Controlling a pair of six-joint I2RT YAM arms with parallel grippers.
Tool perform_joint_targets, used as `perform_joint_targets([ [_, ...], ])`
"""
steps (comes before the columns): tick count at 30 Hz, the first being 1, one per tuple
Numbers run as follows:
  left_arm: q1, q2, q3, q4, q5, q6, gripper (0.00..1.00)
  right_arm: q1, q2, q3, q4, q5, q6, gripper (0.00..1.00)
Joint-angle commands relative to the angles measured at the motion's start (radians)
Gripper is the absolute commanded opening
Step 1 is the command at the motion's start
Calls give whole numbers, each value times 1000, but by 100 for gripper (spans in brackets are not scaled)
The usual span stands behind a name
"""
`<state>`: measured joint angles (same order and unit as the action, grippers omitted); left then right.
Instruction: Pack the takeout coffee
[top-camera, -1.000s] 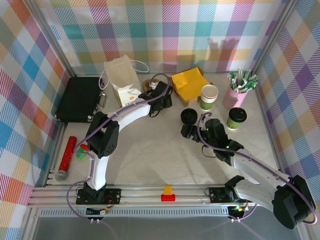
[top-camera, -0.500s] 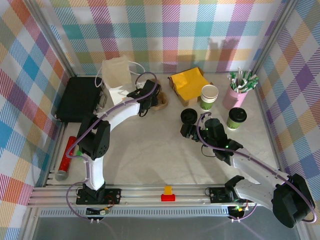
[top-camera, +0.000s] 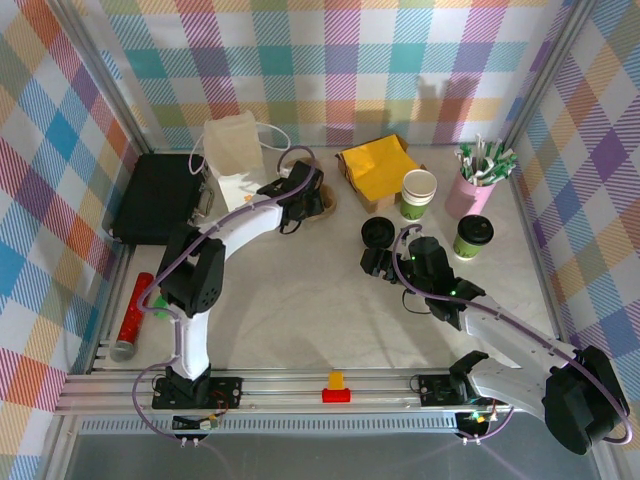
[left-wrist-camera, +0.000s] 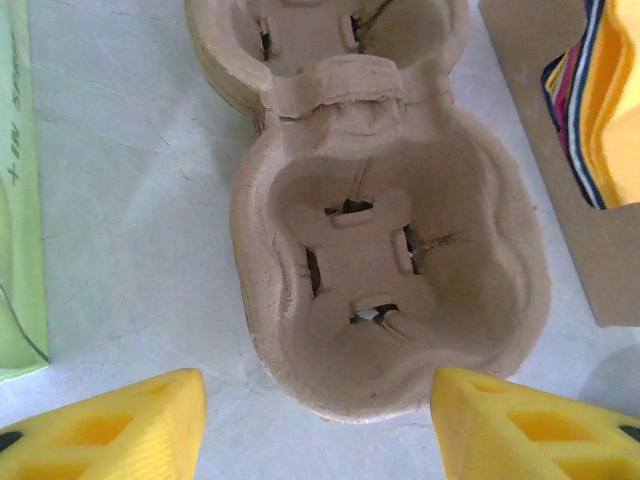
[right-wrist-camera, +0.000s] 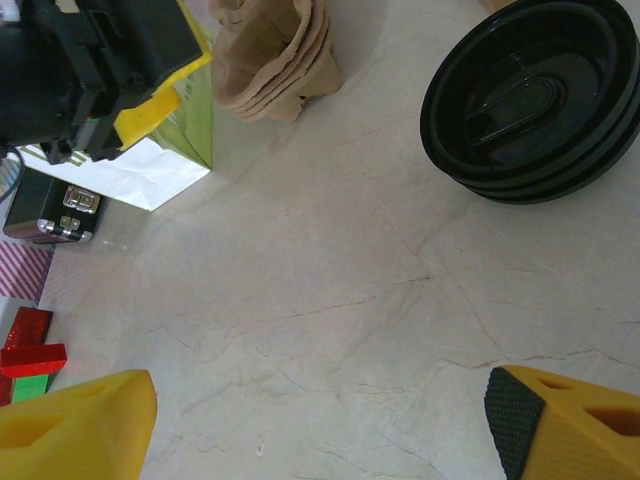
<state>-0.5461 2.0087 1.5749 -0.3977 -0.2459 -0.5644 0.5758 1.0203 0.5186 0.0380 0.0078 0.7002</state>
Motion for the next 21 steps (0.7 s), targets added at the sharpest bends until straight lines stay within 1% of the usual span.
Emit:
perform_joint_targets([
  [1,9,35,44,-33,-3,-11,61,4,4,-3,36,0,13,86],
  [6,9,64,69,-44,1,-6,56,4,6,-3,36,0,13,86],
  [11,9,80,84,-43,5,1,47,4,8,-3,38,1,15,85],
  [13,9,85,89,-44,5,3,44,4,6,-3,36,0,15,85],
  [17,9,94,97,-46,2,2,43,4,9,-3,39,1,15,85],
  [21,9,100,103,-52,-1,-2,45,4,9,-3,38,0,14,85],
])
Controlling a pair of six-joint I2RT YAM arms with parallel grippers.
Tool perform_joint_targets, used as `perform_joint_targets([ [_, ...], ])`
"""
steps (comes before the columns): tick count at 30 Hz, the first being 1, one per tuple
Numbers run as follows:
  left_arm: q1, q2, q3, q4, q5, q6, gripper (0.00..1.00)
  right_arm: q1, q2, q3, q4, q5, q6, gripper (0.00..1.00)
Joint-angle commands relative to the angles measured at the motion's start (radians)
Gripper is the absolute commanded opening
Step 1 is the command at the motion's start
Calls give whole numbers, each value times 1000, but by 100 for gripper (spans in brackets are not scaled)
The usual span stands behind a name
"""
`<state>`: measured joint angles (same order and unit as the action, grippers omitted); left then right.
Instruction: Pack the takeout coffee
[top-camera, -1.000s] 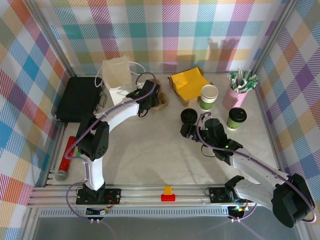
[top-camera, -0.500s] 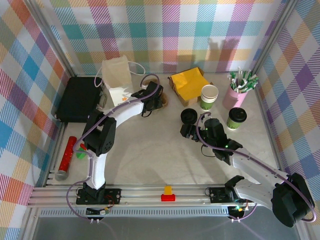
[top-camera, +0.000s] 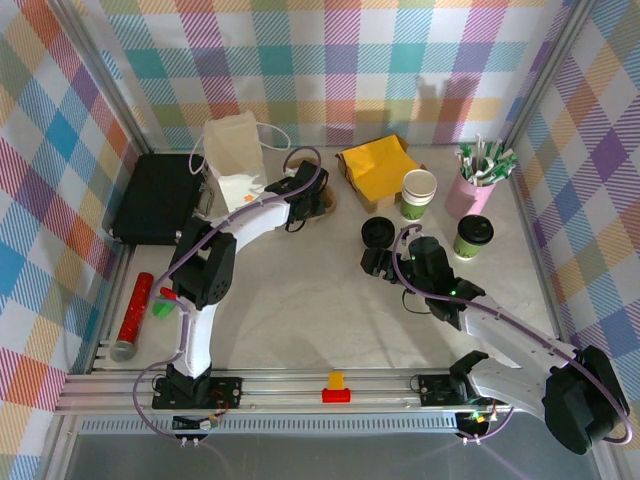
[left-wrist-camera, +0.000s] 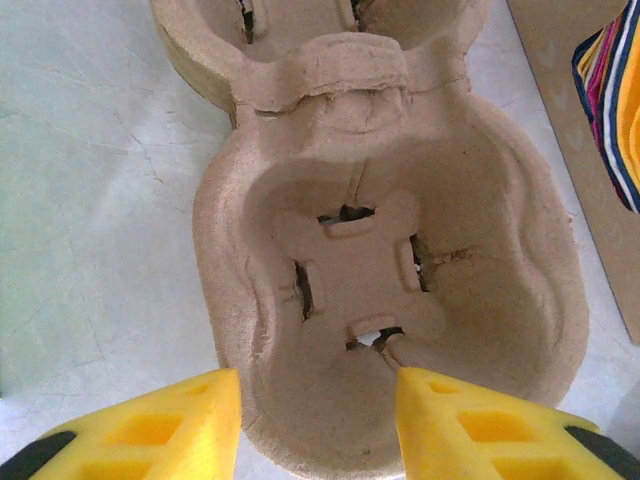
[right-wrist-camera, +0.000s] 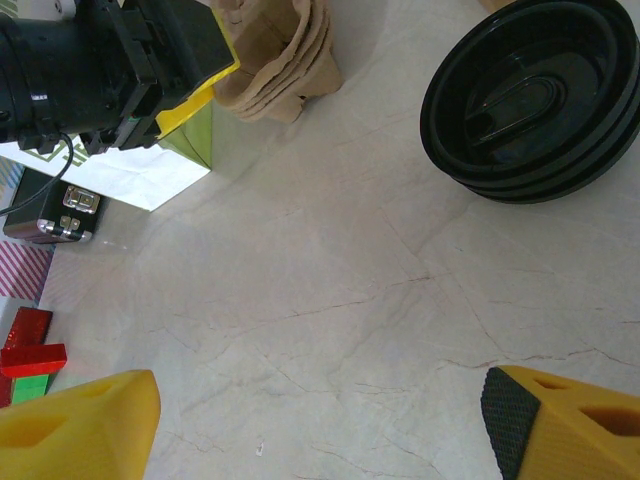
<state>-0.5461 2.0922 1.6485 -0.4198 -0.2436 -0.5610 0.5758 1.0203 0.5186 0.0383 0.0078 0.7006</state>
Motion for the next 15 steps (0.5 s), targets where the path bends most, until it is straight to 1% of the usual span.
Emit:
perform_joint_targets([
  [1,8,17,29,-32,-7,-5,46,4,9,-3,38,0,14,85],
  [7,9,15,26,-47,-41,-14,50,4,12,-2,38,0,14,85],
  [15,9,18,27,-63,-81,-29,51,4,14,-2,40,1,15,85],
])
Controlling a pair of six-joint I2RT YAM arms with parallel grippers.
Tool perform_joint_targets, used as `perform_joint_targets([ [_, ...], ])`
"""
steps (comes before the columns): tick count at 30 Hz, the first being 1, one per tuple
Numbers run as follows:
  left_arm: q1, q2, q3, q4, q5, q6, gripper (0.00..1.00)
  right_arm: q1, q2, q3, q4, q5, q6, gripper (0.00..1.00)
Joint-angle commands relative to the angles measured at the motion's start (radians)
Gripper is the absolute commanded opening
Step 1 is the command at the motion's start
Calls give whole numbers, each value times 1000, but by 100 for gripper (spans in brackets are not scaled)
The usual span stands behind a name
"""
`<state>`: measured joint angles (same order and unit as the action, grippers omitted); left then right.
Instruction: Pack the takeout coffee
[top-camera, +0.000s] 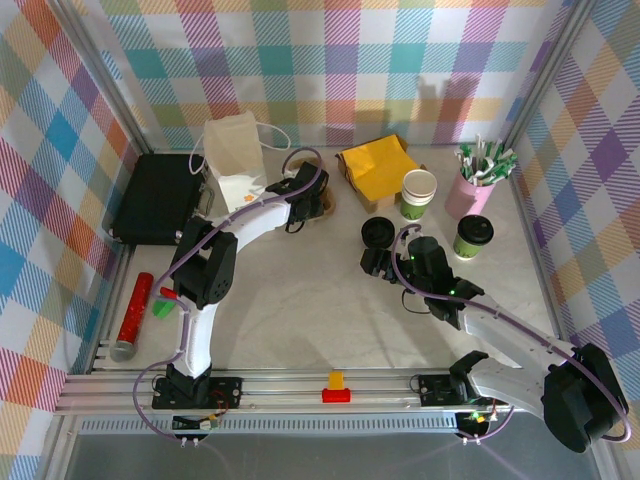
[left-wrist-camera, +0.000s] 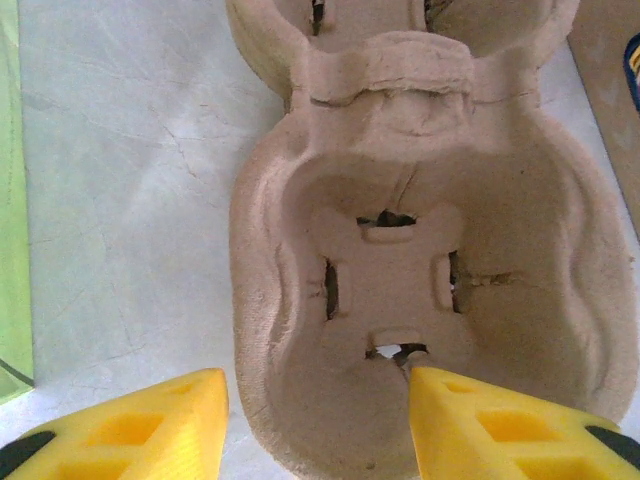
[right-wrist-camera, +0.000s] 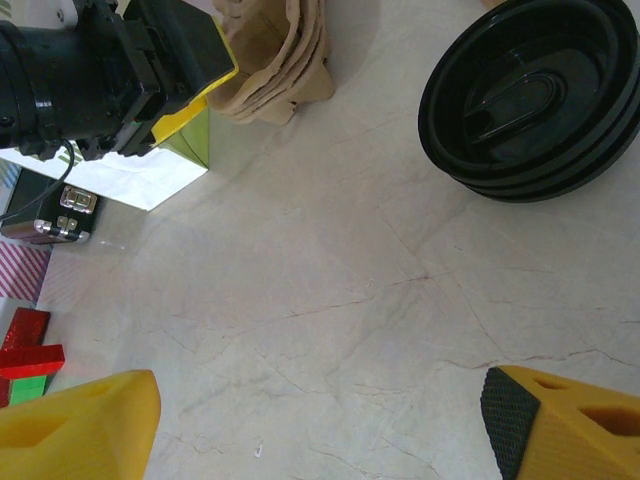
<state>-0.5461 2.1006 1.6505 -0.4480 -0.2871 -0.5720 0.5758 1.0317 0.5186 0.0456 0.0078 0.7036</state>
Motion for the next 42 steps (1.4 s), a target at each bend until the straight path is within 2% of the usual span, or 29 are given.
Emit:
perform_joint_targets([
  [1,9,11,26,-34,-38,-18,51,4,1,-2,32,1,12,85],
  [5,9,24,37,-35,-25,-14,50,3,2,-2,32,1,13,85],
  [14,9,33,49,-35,-14,1,34,4,7,1,33,0,12,85],
  [26,8,-30,-16,-43,14,12,21,4,18,6,34,-5,11,84],
  [35,9,-118,-119,-53,52,9,18,4,17,26,2,3,15,83],
  [42,9,-157,-169,-60,96,3,23,4,135,220,-130,-13,31,81],
])
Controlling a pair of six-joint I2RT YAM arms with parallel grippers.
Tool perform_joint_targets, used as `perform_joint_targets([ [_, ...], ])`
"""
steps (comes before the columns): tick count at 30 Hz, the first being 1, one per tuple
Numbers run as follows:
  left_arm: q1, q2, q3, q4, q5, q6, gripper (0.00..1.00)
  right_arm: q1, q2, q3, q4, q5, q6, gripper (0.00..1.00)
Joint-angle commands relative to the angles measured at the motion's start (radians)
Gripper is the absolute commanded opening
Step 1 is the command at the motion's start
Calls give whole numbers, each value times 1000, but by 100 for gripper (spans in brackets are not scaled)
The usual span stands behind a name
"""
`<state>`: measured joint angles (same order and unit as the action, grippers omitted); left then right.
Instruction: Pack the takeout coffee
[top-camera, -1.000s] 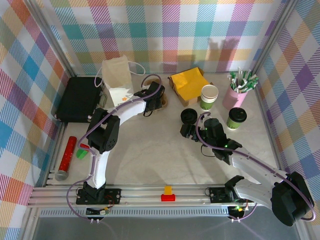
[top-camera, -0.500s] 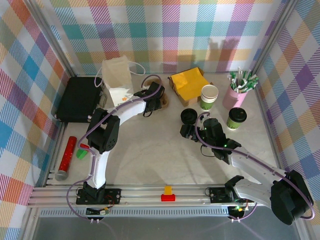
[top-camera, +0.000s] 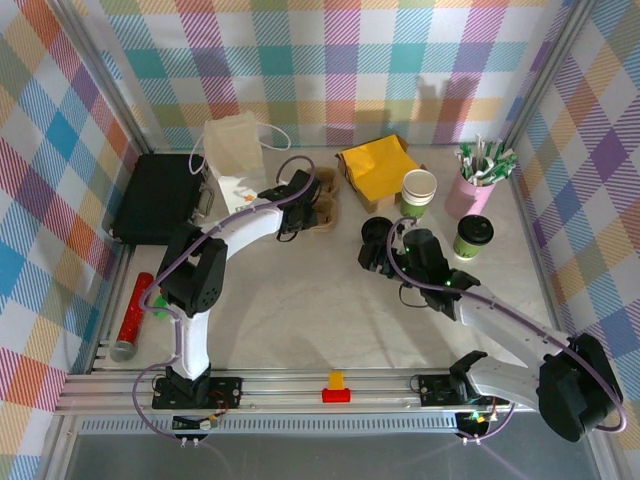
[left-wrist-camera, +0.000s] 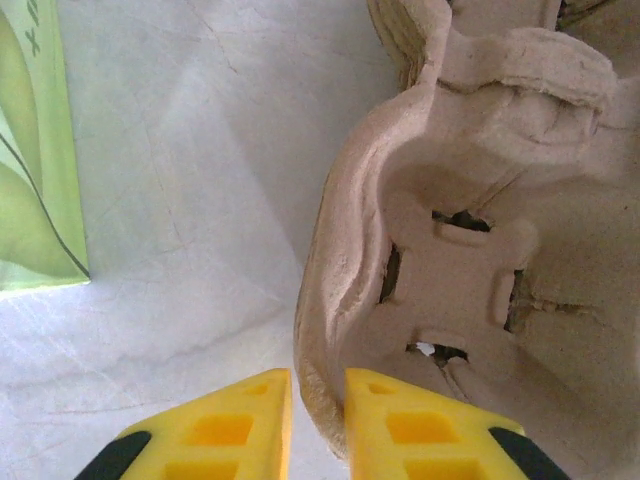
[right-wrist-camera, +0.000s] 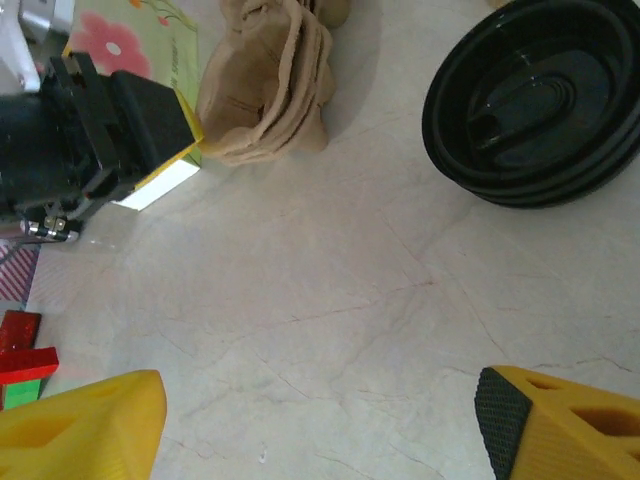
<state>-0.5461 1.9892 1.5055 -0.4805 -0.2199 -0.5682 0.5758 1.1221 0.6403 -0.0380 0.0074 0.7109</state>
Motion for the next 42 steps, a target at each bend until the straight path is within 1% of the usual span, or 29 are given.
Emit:
perform_joint_targets([
  [1,9,-50,-29,-27,33,-2,26,4,79,140,-66,-25,37,81],
  [5,8,-103,-71,-7,45,-18,37,6,218,275,-108,-59,82,77],
  [7,8,-139,-93,9,60,-23,40,8,288,337,-128,-62,91,74],
  [9,8,-165,-101,1,68,-25,41,12,360,398,-151,-56,101,74],
  [13,8,-216,-114,-21,76,-25,43,15,503,514,-176,-55,102,68],
  [21,8,-315,-166,-35,91,-31,43,15,693,697,-232,-16,56,56],
  [24,8,-348,-185,-35,92,-33,43,14,740,748,-265,-1,41,54],
  [27,8,-369,-201,-33,92,-33,43,13,772,773,-257,-3,32,47],
  [36,8,-388,-209,-41,88,-30,43,13,849,834,-281,1,16,44],
  [39,8,-391,-209,-43,86,-30,43,12,860,843,-276,-3,13,36],
  [42,8,-392,-208,-47,86,-29,43,13,869,854,-278,-3,10,34],
])
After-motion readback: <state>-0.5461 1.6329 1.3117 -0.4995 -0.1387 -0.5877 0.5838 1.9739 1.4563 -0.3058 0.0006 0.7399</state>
